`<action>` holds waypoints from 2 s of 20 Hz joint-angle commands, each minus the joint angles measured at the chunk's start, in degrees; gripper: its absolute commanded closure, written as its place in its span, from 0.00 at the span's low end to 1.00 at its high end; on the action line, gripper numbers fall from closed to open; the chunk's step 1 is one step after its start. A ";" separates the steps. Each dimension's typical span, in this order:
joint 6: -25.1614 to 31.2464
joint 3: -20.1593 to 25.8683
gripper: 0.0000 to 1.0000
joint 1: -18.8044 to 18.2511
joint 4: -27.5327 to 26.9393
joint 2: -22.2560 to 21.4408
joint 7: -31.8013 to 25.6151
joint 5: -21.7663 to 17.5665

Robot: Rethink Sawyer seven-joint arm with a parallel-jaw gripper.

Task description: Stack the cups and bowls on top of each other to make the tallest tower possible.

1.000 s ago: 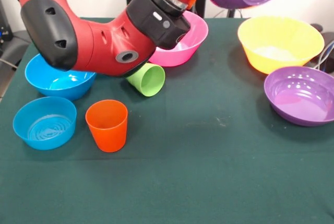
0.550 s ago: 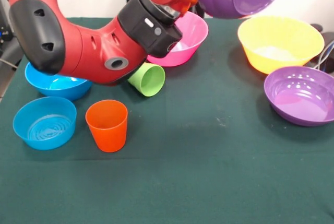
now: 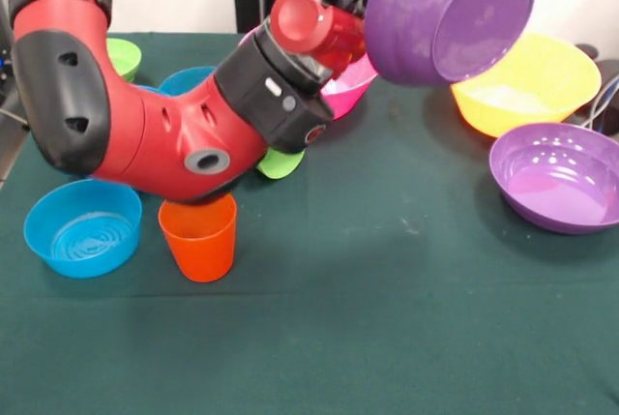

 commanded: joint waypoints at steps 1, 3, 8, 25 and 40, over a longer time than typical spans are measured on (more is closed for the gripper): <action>-6.65 2.46 1.00 3.83 -16.36 7.32 -18.58 -7.98; -9.88 3.68 1.00 4.72 -20.51 9.41 -17.97 -10.47; -15.88 7.14 1.00 6.30 -29.45 13.49 -15.89 -13.48; -24.70 29.53 1.00 6.38 -47.82 20.62 -2.44 -25.20; -34.64 66.27 1.00 -3.87 -46.81 31.84 4.70 -57.03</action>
